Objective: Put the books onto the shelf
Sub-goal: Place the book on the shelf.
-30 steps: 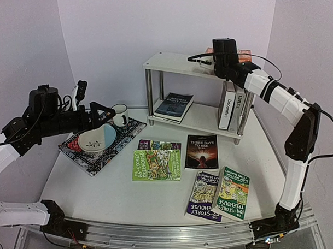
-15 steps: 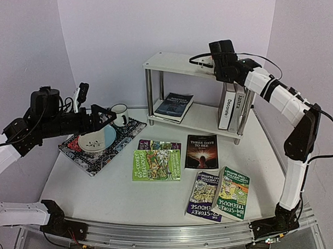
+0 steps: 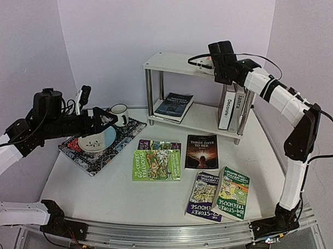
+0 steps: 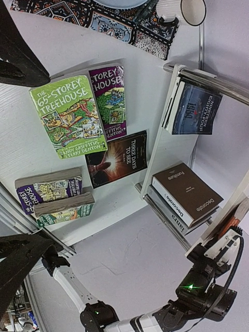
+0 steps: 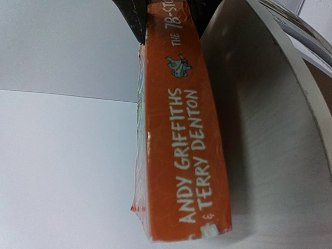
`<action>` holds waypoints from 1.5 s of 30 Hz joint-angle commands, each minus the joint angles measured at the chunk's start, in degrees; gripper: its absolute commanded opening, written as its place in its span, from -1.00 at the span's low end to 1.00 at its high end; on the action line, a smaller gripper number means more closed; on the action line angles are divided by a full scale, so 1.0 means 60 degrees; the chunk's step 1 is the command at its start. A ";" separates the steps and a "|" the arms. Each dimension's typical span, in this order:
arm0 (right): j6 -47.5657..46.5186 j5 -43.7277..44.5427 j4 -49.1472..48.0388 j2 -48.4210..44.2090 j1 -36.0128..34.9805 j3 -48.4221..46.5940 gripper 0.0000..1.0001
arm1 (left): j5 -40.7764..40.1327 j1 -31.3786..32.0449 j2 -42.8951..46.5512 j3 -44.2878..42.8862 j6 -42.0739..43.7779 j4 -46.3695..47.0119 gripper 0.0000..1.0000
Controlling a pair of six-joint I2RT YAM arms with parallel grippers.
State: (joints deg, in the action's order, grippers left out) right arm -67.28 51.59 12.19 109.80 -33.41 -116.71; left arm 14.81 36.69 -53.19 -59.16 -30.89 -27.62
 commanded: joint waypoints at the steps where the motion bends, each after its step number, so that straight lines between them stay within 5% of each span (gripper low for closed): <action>1: 0.0332 -0.0186 -0.0271 -0.0494 -0.0072 -0.0061 -1.00 | 0.0037 -0.0035 0.0026 -0.0023 0.0113 0.0151 0.99; 8: 0.0263 -0.0198 -0.0267 -0.0591 -0.0072 0.0078 -0.97 | 0.0047 -0.0035 0.0003 -0.0044 0.0097 0.0156 0.99; 14: 0.0175 -0.0251 -0.0248 -0.0823 -0.0074 0.0366 -0.18 | 0.0094 -0.0035 -0.0079 -0.0060 0.0095 0.0152 0.99; 21: 0.0578 -0.0772 0.0152 -0.1108 -0.0073 0.0498 0.21 | 0.0109 -0.0035 -0.0205 -0.0083 0.0101 0.0166 0.99; 45: 0.2579 -0.2560 0.2262 -0.1220 -0.0079 0.0115 0.56 | 0.0198 -0.0035 -0.0520 -0.0078 0.0026 0.0208 0.99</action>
State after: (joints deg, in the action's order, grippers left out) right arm -54.79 37.69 23.93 105.32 -33.53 -116.49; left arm 15.35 36.69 -55.71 -59.16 -30.94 -27.59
